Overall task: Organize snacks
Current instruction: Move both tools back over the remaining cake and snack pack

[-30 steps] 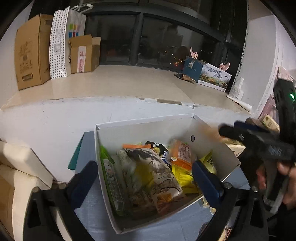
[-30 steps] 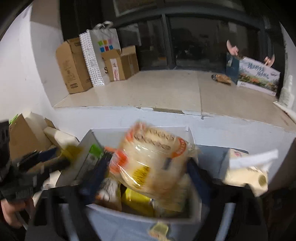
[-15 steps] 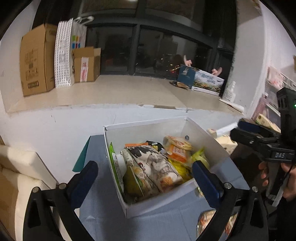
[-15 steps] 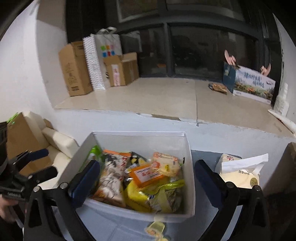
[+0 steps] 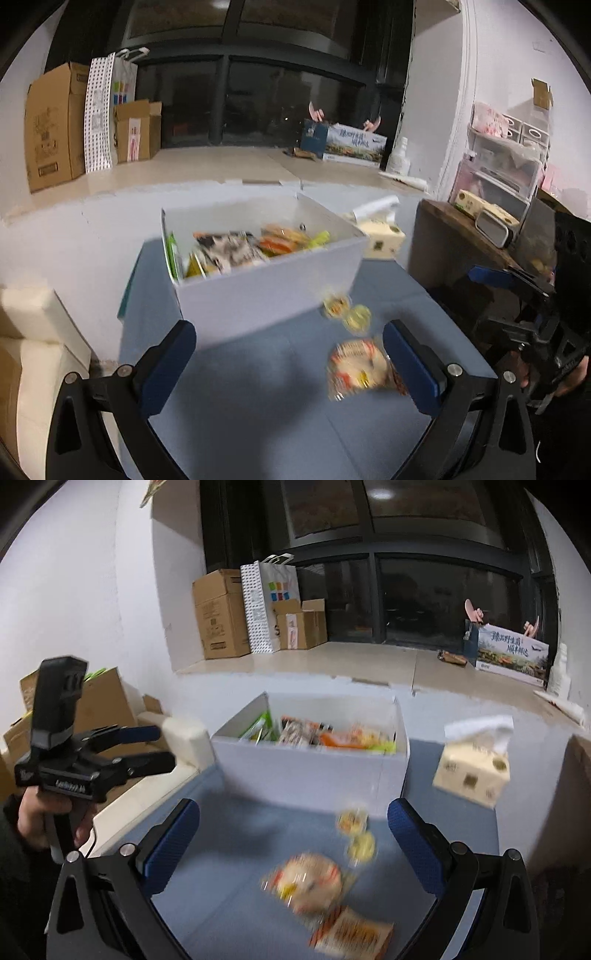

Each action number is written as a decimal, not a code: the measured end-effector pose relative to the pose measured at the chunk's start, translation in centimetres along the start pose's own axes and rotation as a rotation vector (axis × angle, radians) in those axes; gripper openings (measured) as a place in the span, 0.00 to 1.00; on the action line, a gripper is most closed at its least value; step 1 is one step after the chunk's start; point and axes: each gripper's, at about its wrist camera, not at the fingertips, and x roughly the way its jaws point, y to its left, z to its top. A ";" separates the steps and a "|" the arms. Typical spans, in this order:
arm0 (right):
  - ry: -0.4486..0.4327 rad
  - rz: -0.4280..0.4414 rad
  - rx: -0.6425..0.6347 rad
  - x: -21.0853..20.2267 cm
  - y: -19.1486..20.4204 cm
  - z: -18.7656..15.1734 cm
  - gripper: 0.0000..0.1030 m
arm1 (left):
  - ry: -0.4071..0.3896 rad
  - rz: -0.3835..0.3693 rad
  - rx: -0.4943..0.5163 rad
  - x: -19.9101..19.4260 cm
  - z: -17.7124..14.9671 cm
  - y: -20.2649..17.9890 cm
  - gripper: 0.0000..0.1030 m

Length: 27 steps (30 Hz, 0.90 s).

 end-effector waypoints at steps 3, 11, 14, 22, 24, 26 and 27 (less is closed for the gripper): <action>-0.010 -0.018 0.012 -1.9 0.3 -2.1 1.00 | 0.028 -0.029 -0.001 0.3 -1.3 -1.0 1.00; -0.030 -0.074 0.049 -4.6 -0.2 -4.7 1.00 | 0.138 -0.054 0.015 5.0 -2.5 -4.1 1.00; -0.013 -0.091 0.056 -4.8 -0.5 -5.6 1.00 | 0.198 -0.061 0.062 8.2 -2.5 -6.2 1.00; 0.010 -0.128 0.084 -5.2 -1.9 -7.2 1.00 | 0.341 -0.044 0.169 16.4 -3.6 -10.7 1.00; 0.010 -0.131 0.098 -5.4 -2.2 -7.5 1.00 | 0.377 -0.019 0.158 17.9 -4.1 -10.6 1.00; 0.010 -0.135 0.111 -5.6 -2.5 -7.8 1.00 | 0.395 -0.017 0.156 18.7 -4.4 -10.4 1.00; 0.013 -0.137 0.118 -5.6 -2.7 -8.0 1.00 | 0.404 -0.016 0.160 19.0 -4.7 -10.4 1.00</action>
